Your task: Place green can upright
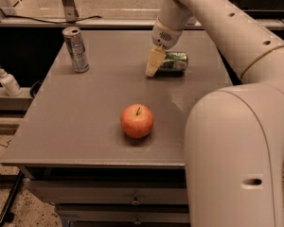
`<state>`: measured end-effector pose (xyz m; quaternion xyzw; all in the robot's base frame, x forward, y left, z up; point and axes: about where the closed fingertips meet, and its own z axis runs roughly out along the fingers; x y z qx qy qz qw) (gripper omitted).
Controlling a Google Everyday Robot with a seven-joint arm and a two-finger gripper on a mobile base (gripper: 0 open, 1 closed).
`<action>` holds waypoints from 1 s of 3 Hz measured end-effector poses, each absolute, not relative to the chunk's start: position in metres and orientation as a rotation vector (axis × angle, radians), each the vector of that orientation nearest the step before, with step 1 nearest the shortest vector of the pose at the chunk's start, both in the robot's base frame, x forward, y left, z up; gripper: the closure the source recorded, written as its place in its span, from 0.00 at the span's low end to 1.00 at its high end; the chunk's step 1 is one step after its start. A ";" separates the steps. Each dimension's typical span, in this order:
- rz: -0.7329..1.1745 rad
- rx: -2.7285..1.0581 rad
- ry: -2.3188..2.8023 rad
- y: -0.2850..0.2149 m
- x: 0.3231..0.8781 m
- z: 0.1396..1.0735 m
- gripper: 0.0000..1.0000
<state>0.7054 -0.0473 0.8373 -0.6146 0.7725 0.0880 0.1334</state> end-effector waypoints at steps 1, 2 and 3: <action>0.254 -1.782 2.254 -0.051 0.703 0.835 0.65; 0.253 -1.782 2.257 -0.055 0.701 0.835 0.87; 0.268 -1.755 2.191 -0.055 0.701 0.862 1.00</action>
Offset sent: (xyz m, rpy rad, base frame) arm -0.0131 -0.0190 0.0059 -0.0203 0.0222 -0.0059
